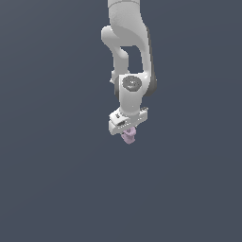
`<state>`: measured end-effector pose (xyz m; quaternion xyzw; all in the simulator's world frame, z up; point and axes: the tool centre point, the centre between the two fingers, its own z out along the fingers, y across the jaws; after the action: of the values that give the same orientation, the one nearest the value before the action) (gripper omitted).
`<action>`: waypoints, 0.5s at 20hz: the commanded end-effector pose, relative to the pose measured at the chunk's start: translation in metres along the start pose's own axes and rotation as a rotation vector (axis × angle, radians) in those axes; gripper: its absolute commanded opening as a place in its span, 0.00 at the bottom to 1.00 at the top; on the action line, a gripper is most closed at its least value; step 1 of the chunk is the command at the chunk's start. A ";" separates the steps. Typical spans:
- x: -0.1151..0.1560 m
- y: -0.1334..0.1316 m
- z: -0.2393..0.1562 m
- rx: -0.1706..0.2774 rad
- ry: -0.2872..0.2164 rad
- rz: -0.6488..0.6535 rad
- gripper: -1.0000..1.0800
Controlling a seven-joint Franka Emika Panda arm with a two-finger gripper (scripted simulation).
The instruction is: Pick up the object and move it to a goal position.
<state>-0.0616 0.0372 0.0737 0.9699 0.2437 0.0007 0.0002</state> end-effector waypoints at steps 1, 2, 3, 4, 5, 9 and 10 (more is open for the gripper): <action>0.000 -0.001 0.001 0.001 -0.001 -0.001 0.00; 0.000 -0.001 0.001 0.001 -0.001 -0.001 0.00; 0.000 0.000 0.000 0.000 0.000 0.000 0.00; 0.000 0.000 0.000 0.000 0.000 0.000 0.00; 0.000 0.002 0.000 0.000 0.000 0.000 0.00; 0.001 0.013 -0.004 0.000 0.000 0.000 0.00; 0.002 0.018 -0.006 0.000 0.000 0.000 0.00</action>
<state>-0.0552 0.0277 0.0774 0.9697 0.2442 0.0002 0.0001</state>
